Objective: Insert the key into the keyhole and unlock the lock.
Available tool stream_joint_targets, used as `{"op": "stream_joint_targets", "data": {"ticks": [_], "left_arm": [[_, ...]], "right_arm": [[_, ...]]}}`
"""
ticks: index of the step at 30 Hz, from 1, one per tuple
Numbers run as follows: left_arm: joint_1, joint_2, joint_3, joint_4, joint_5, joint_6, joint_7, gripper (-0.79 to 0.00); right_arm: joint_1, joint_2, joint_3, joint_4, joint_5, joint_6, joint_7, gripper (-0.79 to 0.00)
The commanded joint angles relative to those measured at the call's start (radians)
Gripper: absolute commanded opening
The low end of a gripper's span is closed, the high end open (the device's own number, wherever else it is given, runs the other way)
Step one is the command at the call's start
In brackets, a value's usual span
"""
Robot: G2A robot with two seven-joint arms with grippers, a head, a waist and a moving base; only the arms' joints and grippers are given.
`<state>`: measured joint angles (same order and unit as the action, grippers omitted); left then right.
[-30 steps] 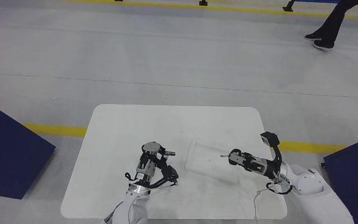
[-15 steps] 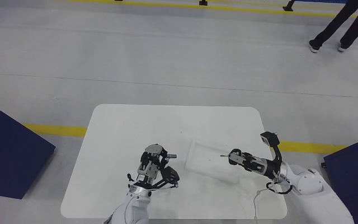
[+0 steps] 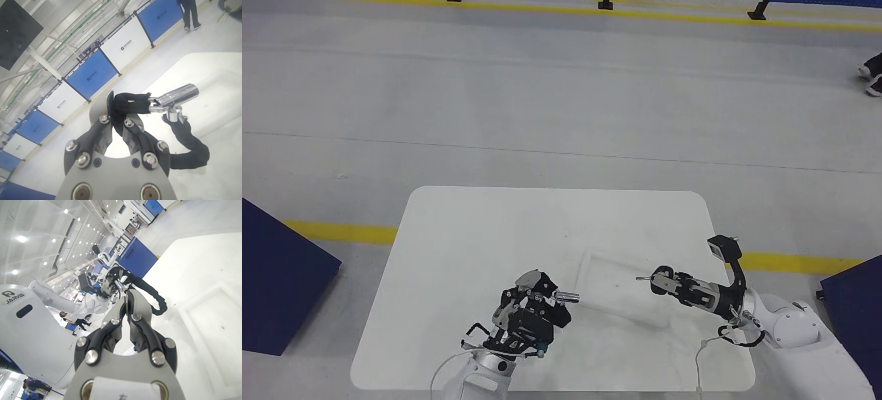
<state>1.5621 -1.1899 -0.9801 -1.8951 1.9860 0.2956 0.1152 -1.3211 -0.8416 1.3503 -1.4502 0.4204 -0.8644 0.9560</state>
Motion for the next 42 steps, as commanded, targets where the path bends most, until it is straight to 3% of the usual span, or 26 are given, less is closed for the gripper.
{"op": "stream_joint_targets", "data": {"ticks": [1,6,19,28,37,42], "left_arm": [[0.016,0.001,-0.009,-0.016,-0.037,-0.014,0.023,-0.785],[0.041,0.001,-0.023,-0.041,-0.090,-0.059,0.054,-0.785],[0.041,0.001,-0.023,-0.043,-0.096,-0.059,0.052,-0.785],[0.049,-0.029,0.027,-0.080,-0.399,-0.048,0.112,-0.785],[0.055,-0.058,0.067,-0.089,-0.578,0.019,0.106,-0.785],[0.050,-0.071,0.080,-0.076,-0.661,0.004,0.128,-0.785]], "right_arm": [[0.000,0.000,0.000,0.000,0.000,0.000,0.000,-0.785],[0.000,0.000,0.000,0.000,0.000,0.000,0.000,-0.785],[0.000,0.000,0.000,0.000,0.000,0.000,0.000,-0.785],[0.000,0.000,0.000,0.000,0.000,0.000,0.000,-0.785],[0.000,0.000,0.000,0.000,0.000,0.000,0.000,-0.785],[0.000,0.000,0.000,0.000,0.000,0.000,0.000,-0.785]]}}
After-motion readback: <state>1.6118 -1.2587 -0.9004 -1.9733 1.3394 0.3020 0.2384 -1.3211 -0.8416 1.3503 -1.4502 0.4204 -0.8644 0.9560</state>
